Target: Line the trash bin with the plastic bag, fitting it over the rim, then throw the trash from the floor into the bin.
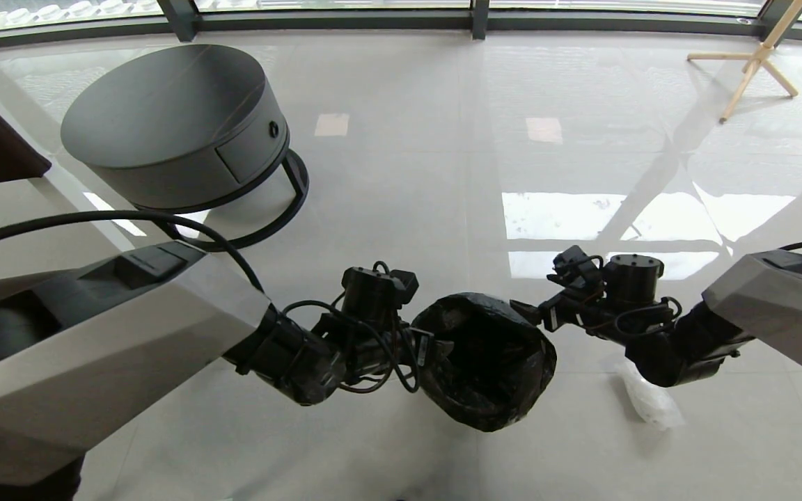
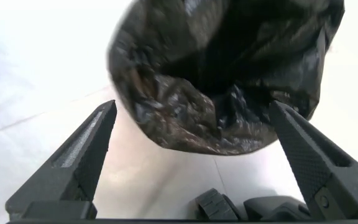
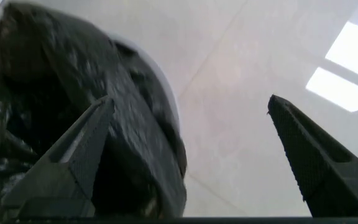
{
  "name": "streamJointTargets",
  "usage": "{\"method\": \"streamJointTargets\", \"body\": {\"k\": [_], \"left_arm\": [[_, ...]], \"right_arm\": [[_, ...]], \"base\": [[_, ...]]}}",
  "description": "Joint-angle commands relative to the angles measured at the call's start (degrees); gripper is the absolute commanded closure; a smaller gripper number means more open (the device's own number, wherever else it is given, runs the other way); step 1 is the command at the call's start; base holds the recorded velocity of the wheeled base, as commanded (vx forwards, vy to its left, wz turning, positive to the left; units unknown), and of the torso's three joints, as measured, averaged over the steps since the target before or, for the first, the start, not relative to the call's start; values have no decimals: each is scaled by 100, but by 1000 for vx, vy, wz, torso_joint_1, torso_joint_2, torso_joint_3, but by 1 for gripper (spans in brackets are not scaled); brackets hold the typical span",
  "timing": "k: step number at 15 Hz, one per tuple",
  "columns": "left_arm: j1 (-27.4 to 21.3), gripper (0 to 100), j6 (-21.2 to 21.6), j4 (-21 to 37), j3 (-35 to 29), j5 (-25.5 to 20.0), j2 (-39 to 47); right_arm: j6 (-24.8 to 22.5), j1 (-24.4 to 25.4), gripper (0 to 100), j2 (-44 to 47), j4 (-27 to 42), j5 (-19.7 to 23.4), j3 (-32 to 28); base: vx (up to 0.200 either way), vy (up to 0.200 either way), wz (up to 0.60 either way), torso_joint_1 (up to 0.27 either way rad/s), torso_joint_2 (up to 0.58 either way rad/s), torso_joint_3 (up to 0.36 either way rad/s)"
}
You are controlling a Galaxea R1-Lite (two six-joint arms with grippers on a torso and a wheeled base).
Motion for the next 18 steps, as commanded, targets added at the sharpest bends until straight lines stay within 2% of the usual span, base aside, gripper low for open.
{"method": "streamJointTargets", "body": {"k": [1,4,7,8,9,10,12,14,16,18], "left_arm": [[80,0,-12,-3,68,-1,-233],[115,0,-12,-3,94,-1,-312],[124,0,67,-179,147,-19,-400],[159,0,181,-583,375,-159,-400],[247,0,453,-1488,841,-845,-391],[308,0,682,-2059,1175,-1337,-382],[308,0,972,-1743,1219,-740,-365],[291,0,1007,-1611,1193,-722,-382],[238,0,1007,-1005,1061,-731,-549],[238,0,998,-987,1043,-757,-549]], "right_arm": [[-129,241,0,2,285,-15,-485],[-322,355,0,239,777,-111,-1197],[-278,426,0,274,944,-559,-1259],[-252,426,0,274,936,-595,-1241],[-225,443,0,274,936,-647,-1189],[-217,470,0,274,927,-665,-1162],[-217,505,0,265,953,-674,-1206],[-269,566,0,248,1094,-674,-1294],[-366,566,0,230,1191,-682,-1347],[-656,540,0,178,1217,-682,-1338]], "base": [[0,0,0,0,0,0],[0,0,0,0,0,0],[0,0,0,0,0,0],[0,0,0,0,0,0],[0,0,0,0,0,0],[0,0,0,0,0,0],[0,0,0,0,0,0],[100,0,0,4,1,1],[200,0,0,0,7,2],[100,0,0,1,4,-1]]}}
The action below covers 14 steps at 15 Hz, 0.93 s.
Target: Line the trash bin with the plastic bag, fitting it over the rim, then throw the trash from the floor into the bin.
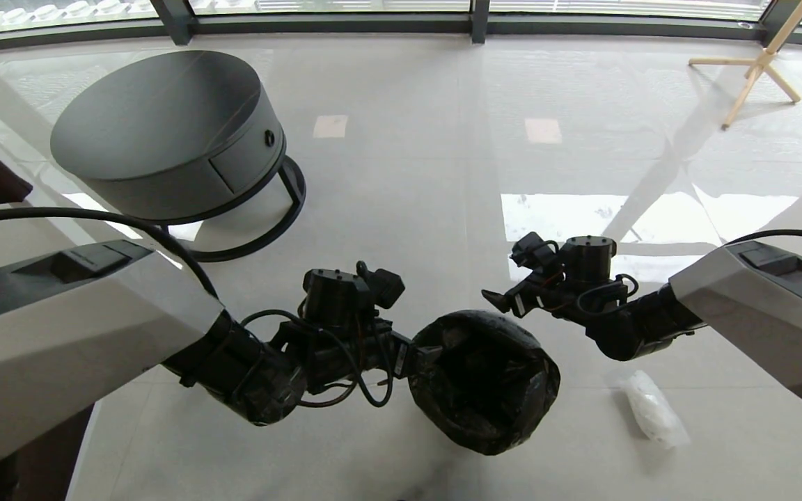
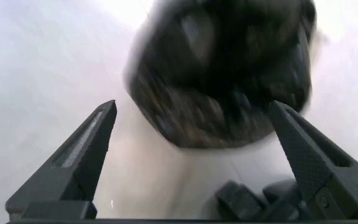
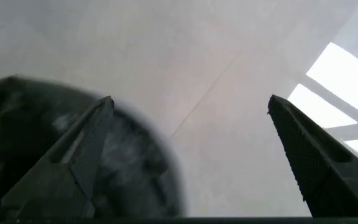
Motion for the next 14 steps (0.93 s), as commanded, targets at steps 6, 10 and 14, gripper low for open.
{"method": "streamJointTargets", "body": {"k": [6,10,14], "left_arm": [[-4,0,-14,-53,-4,-80,51],[-4,0,-23,-124,-12,-80,112],[4,0,-23,-132,-12,-80,139]], "right_arm": [[-1194,470,0,-1184,1044,13,903],[-2389,601,0,-701,973,-576,991],[-2653,558,0,-314,859,-787,789]], "base": [[0,0,0,0,0,0],[0,0,0,0,0,0],[0,0,0,0,0,0]]}}
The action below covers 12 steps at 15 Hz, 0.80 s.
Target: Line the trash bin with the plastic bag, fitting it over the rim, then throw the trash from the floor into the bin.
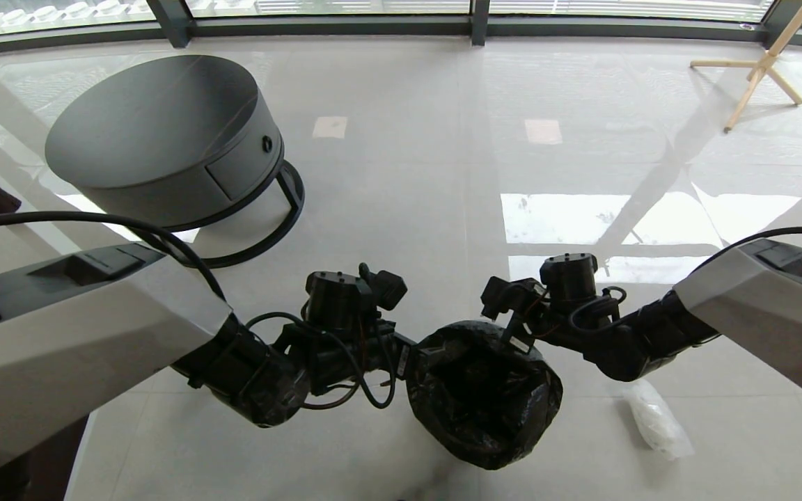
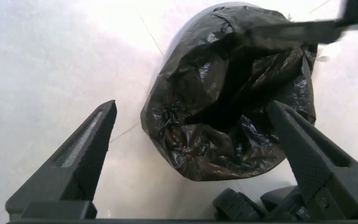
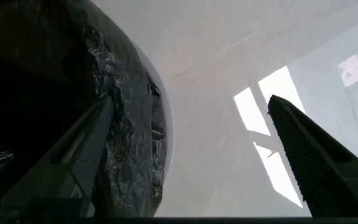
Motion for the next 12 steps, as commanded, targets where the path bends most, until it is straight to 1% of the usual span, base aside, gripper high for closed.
{"method": "streamJointTargets", "body": {"k": [1,3,4,6,8,9,10,12], "left_arm": [[0,0,-1,-2,-9,0,44],[8,0,-1,-11,-9,0,88],[17,0,-1,-20,-27,0,123],[17,0,8,-125,-35,9,185],[17,0,8,-195,-44,9,220],[17,0,8,-195,-27,0,211],[17,0,17,-204,-27,9,211],[17,0,17,-213,-27,9,211]], "right_arm": [[13,0,0,213,1,19,-112],[30,0,0,187,19,63,-148],[39,27,0,37,19,125,-68],[65,123,0,-24,-17,116,37],[74,246,0,-121,-52,133,397],[74,290,0,-130,-113,133,485],[118,299,0,28,-192,116,468],[118,167,0,336,-210,116,107]], "base": [[0,0,0,0,0,0],[0,0,0,0,0,0],[0,0,0,0,0,0],[0,0,0,0,0,0],[0,0,0,0,0,0],[0,0,0,0,0,0],[0,0,0,0,0,0],[0,0,0,0,0,0]]}}
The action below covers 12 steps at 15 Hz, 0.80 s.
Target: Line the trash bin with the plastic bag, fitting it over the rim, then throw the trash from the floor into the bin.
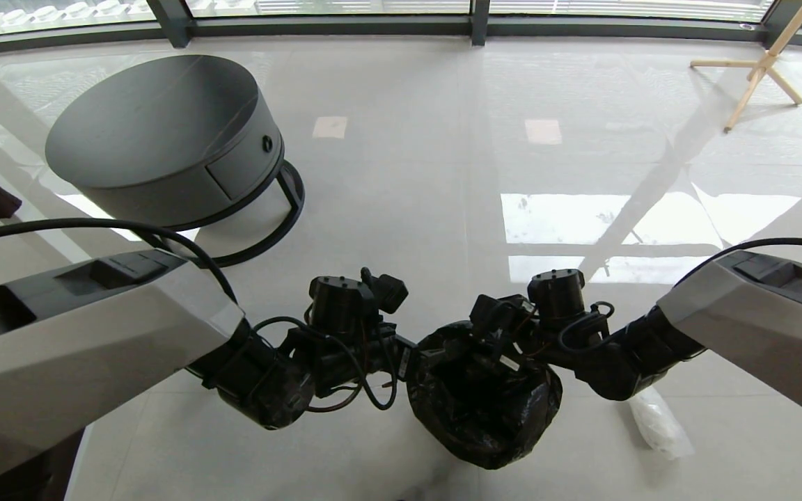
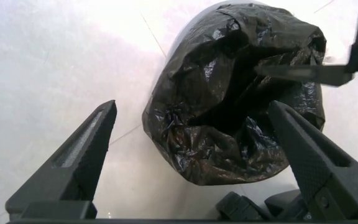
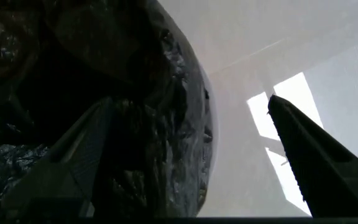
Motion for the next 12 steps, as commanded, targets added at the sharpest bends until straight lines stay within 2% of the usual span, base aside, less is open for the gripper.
{"method": "streamJointTargets", "body": {"k": [1,4,5,9,12], "left_arm": [[-2,0,1,-2,0,5,15],[6,0,-8,-2,0,-3,15],[6,0,-8,-2,0,5,15],[6,0,-8,-2,9,-3,15],[6,0,-8,-2,9,-3,50]], "right_arm": [[9,-148,0,369,-2,-1,-394],[17,-253,0,545,77,16,-666],[17,-262,100,571,85,16,-693],[88,-289,100,571,121,25,-781],[149,-420,100,580,323,52,-1264]], "base": [[0,0,0,0,0,0],[0,0,0,0,0,0],[0,0,0,0,0,0],[0,0,0,0,0,0],[0,0,0,0,0,0]]}}
